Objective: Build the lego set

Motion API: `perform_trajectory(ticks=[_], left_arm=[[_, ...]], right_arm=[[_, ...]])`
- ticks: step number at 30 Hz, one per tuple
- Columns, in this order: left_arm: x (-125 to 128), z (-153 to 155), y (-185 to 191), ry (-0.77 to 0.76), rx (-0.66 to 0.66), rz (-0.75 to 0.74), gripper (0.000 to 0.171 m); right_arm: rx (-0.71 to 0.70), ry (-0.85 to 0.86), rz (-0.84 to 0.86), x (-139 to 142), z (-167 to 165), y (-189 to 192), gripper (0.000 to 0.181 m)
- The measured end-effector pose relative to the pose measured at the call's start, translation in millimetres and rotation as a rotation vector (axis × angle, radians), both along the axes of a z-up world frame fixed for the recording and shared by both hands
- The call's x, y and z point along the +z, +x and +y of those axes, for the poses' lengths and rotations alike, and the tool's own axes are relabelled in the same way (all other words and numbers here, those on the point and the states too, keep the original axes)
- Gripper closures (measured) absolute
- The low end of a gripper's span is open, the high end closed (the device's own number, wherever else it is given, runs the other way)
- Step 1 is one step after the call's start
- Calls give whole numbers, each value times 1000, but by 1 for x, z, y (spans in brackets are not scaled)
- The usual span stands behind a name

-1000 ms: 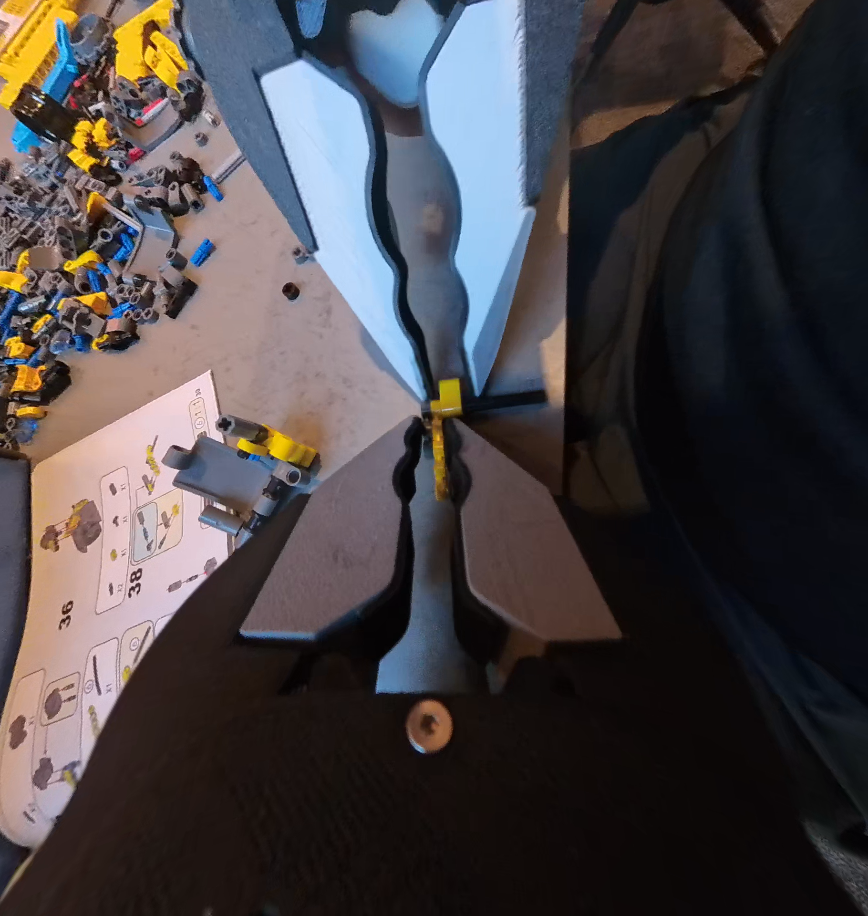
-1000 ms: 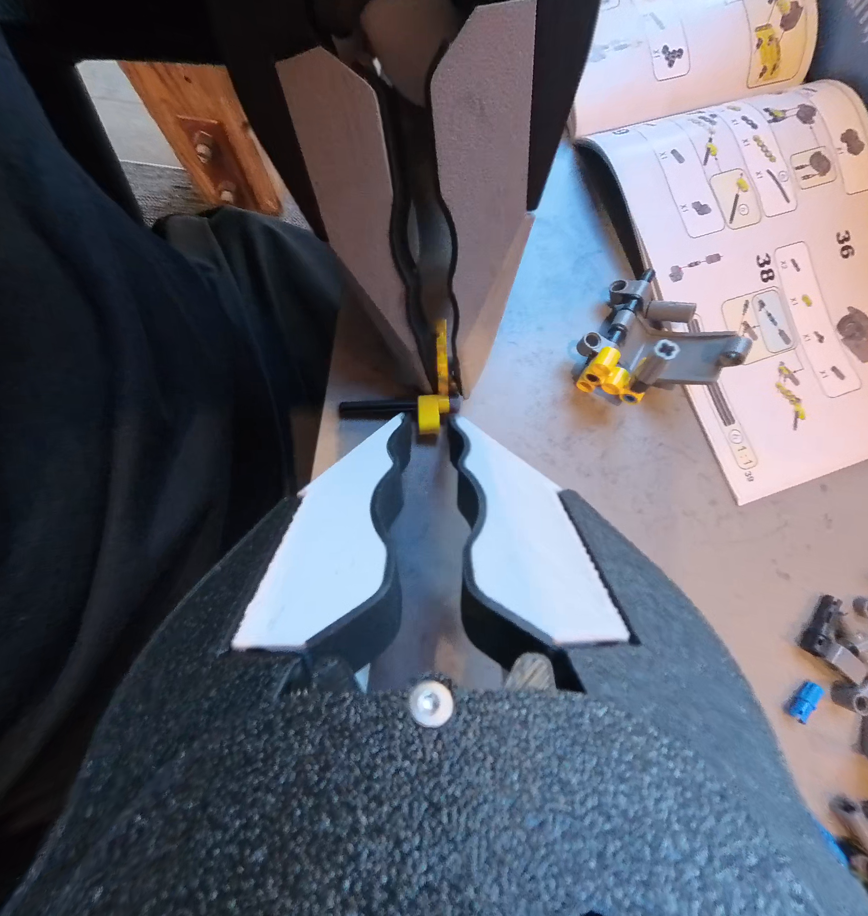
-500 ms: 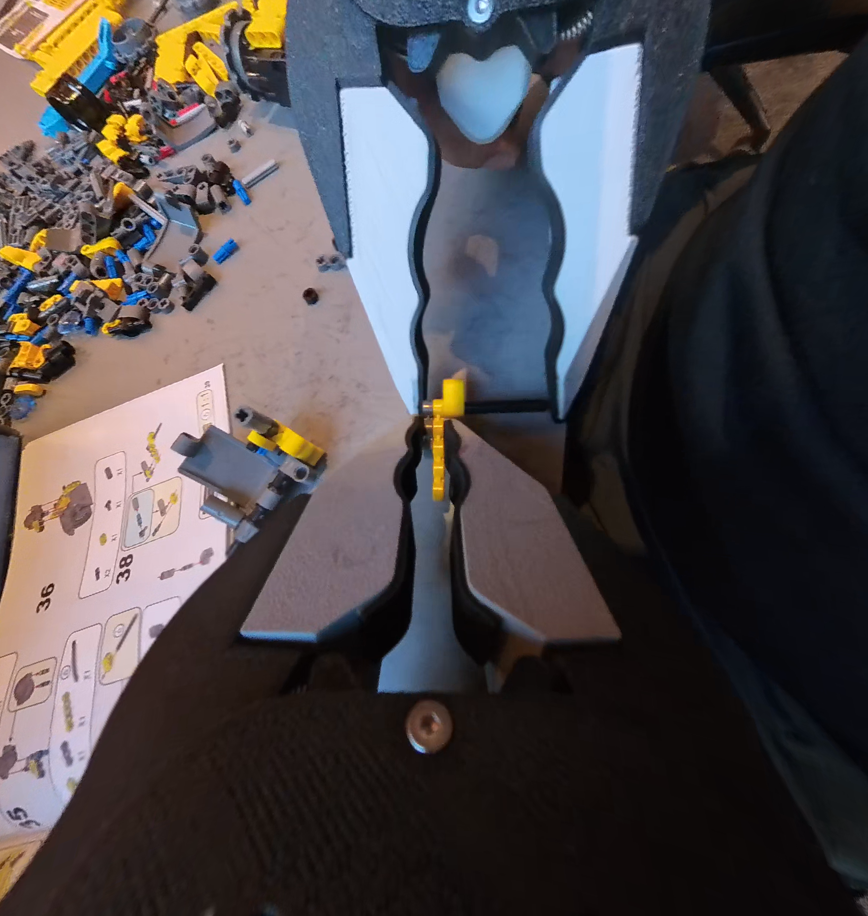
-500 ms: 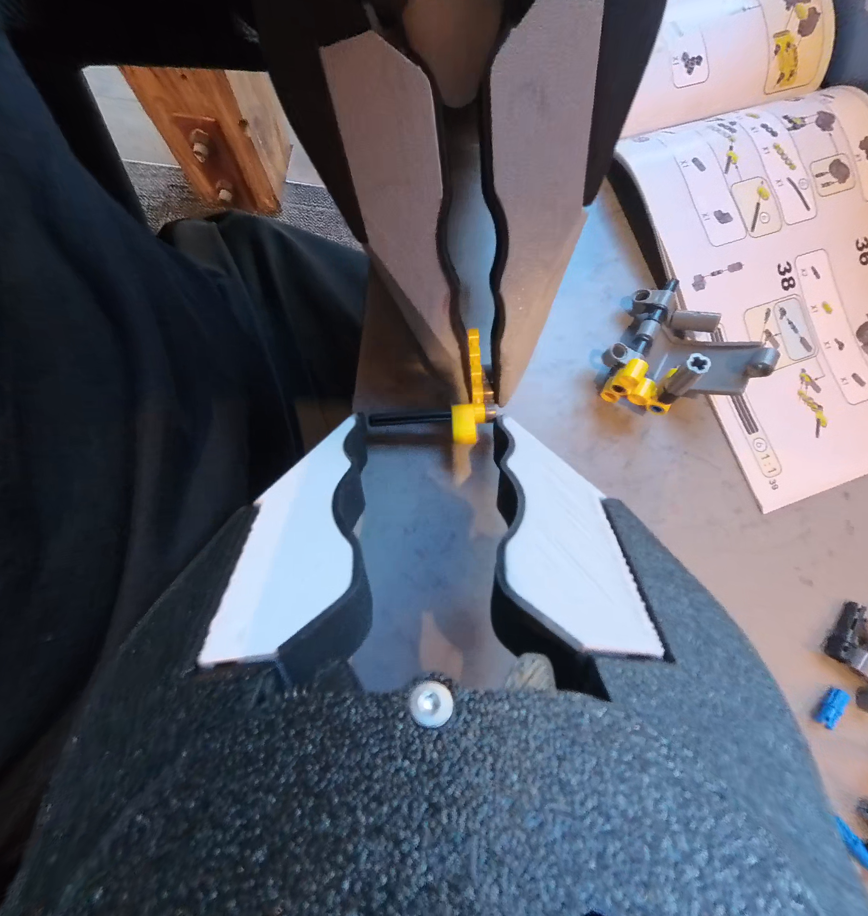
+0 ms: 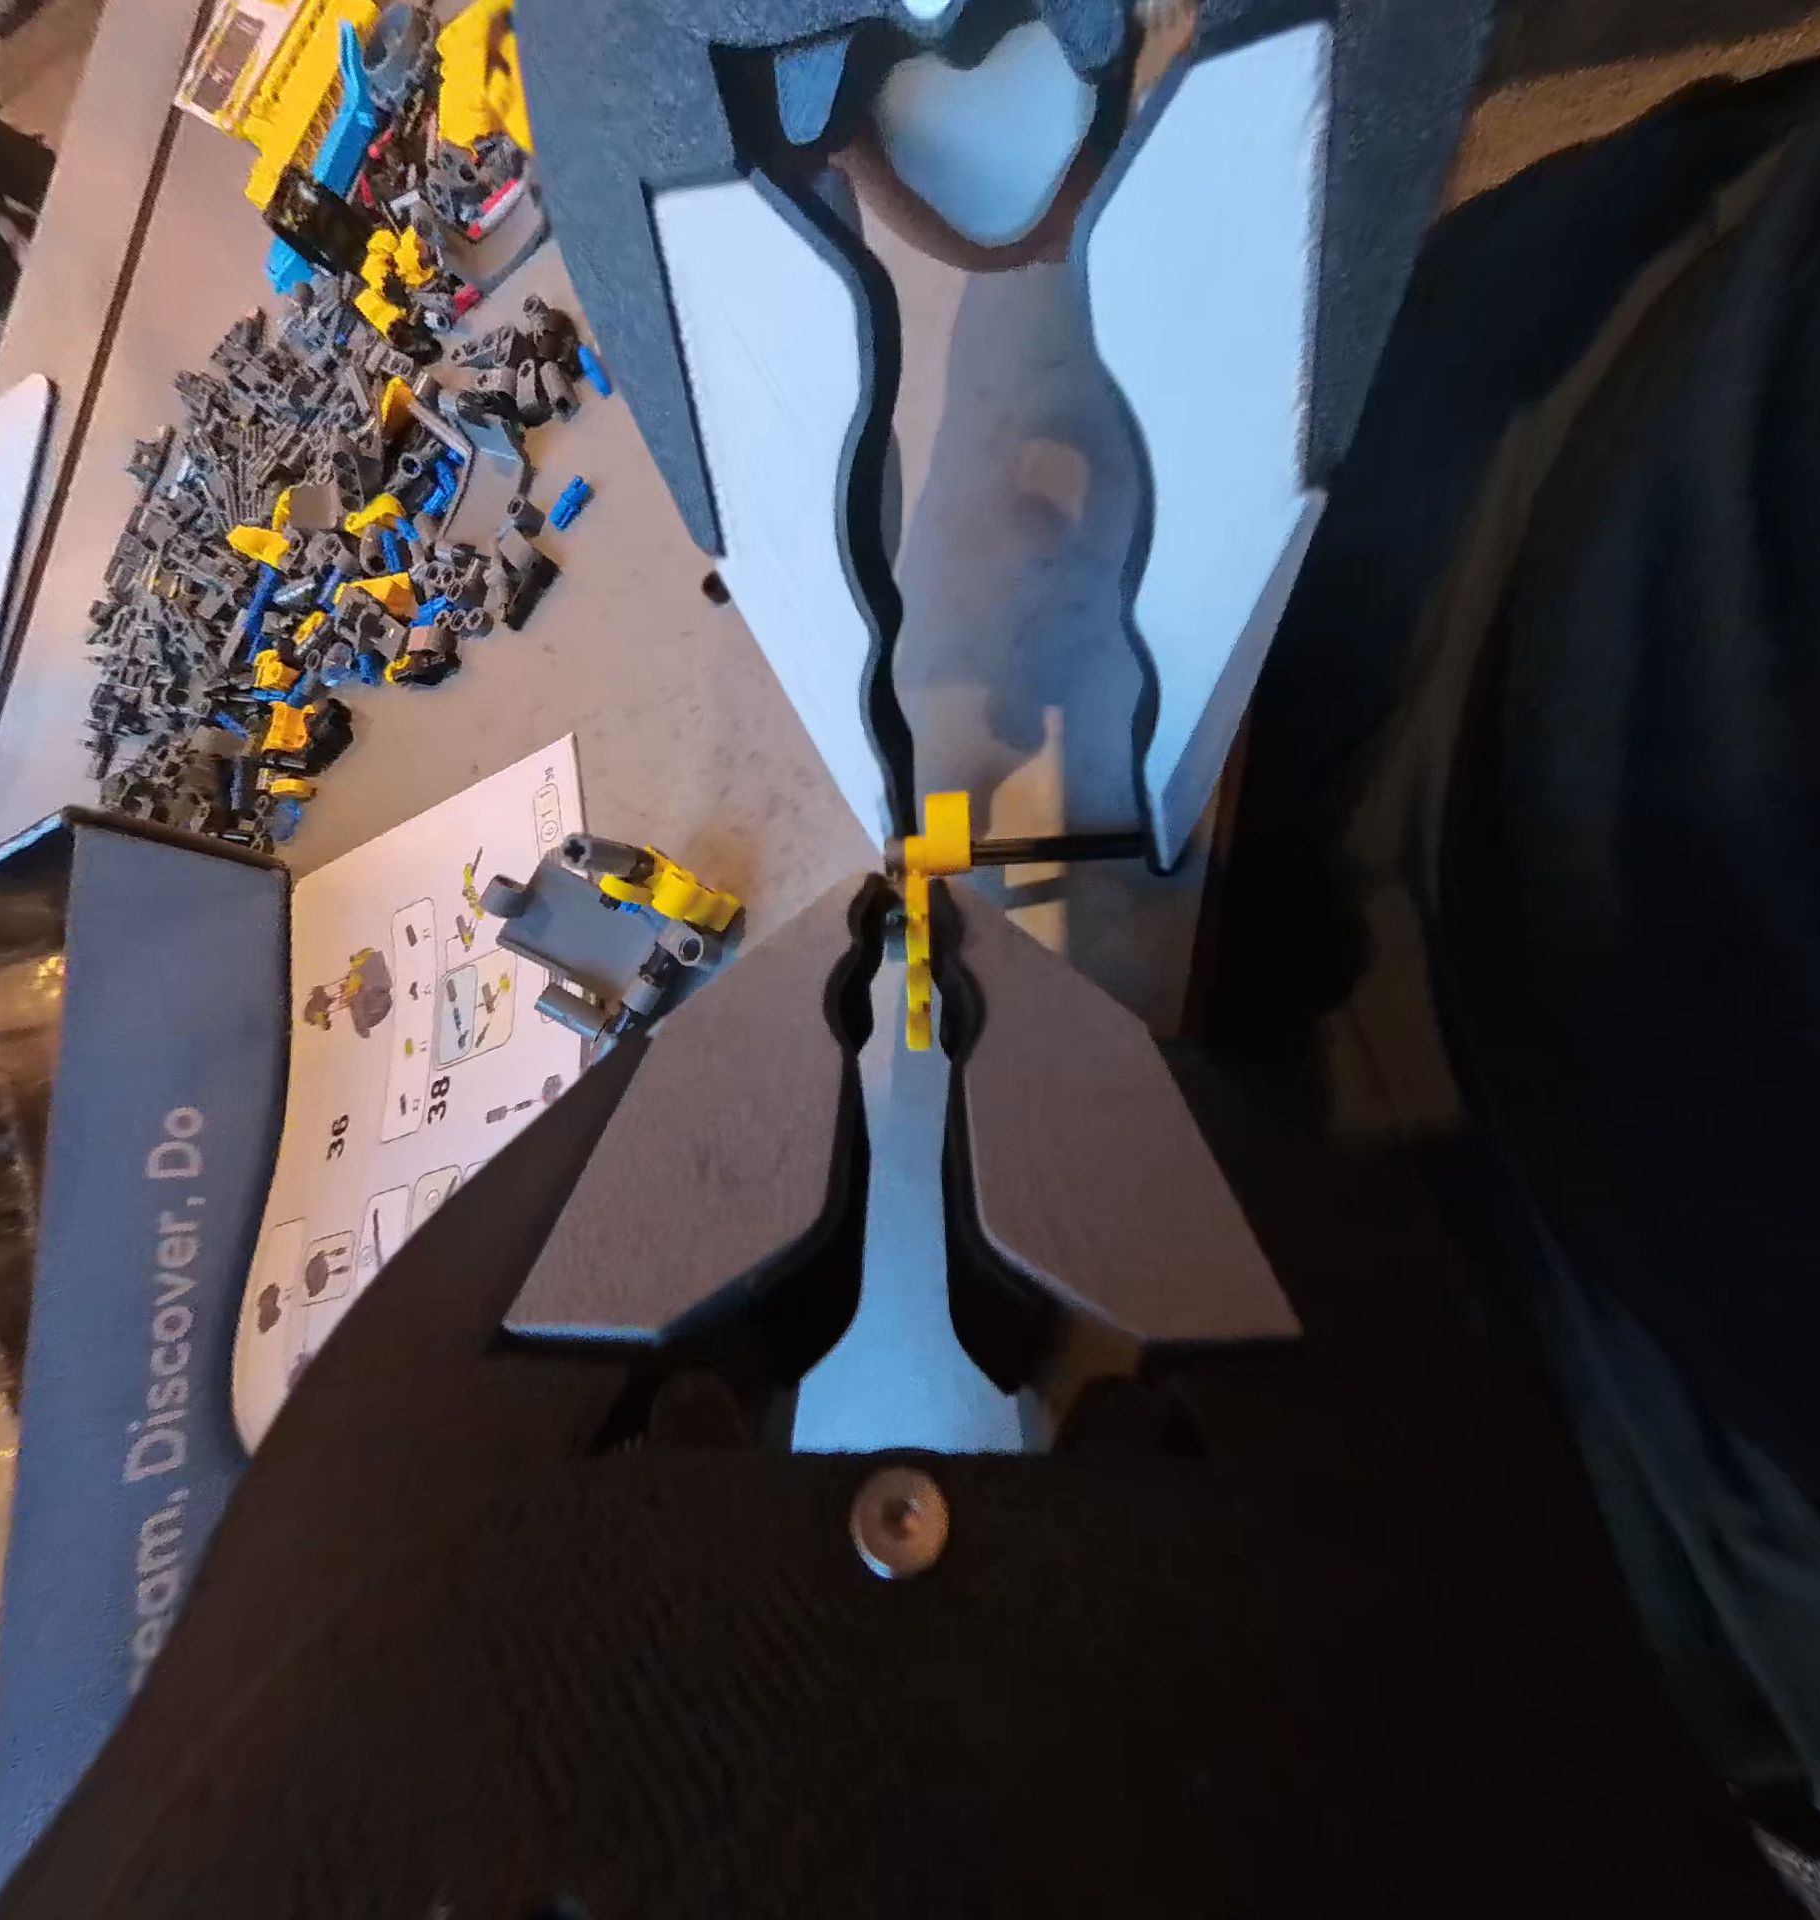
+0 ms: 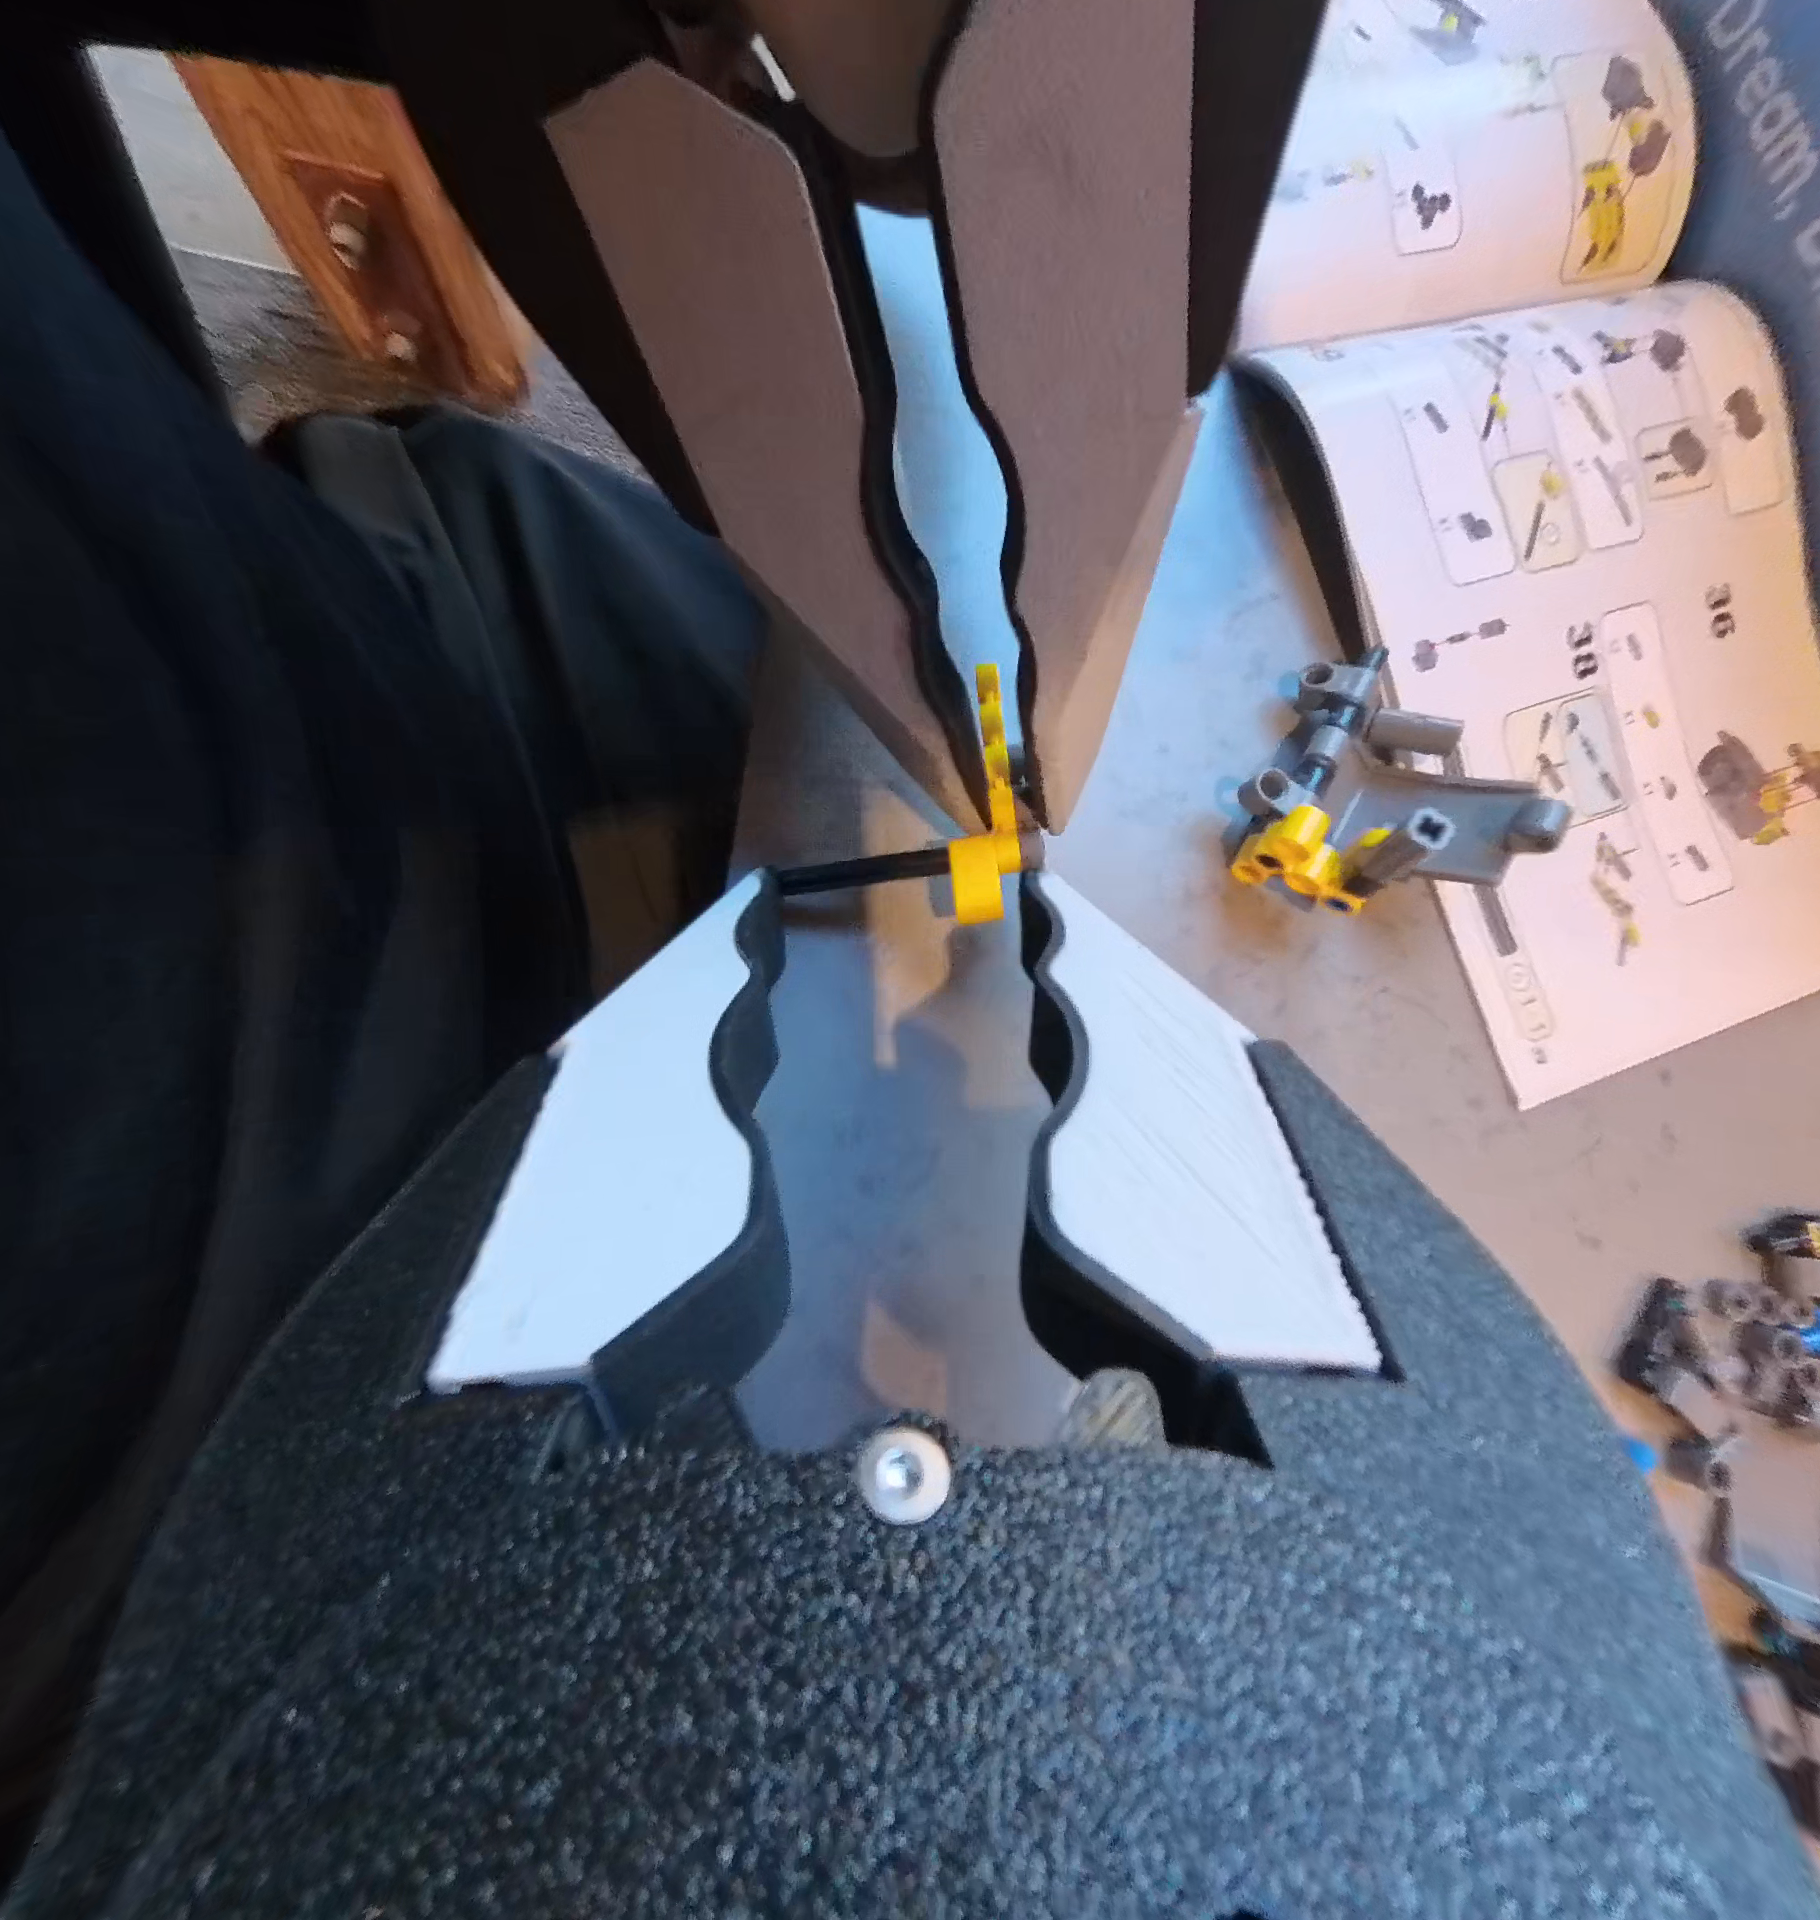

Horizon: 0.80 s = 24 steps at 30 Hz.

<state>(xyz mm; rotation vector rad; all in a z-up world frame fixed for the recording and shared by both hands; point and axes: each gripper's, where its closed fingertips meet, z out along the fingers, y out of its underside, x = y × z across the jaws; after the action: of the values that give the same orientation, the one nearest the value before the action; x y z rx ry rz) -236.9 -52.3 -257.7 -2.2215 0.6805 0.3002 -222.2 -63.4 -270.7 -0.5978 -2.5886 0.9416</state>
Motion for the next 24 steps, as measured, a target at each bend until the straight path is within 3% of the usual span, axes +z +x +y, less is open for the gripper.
perform_trajectory(ticks=[4,24], left_arm=[[1,-1,-1,7,-4,17,165],[-3,-1,-3,-5,17,-13,165]], right_arm=[[-16,25,26,1,2,-5,127],[40,80,-28,-1,0,-5,134]])
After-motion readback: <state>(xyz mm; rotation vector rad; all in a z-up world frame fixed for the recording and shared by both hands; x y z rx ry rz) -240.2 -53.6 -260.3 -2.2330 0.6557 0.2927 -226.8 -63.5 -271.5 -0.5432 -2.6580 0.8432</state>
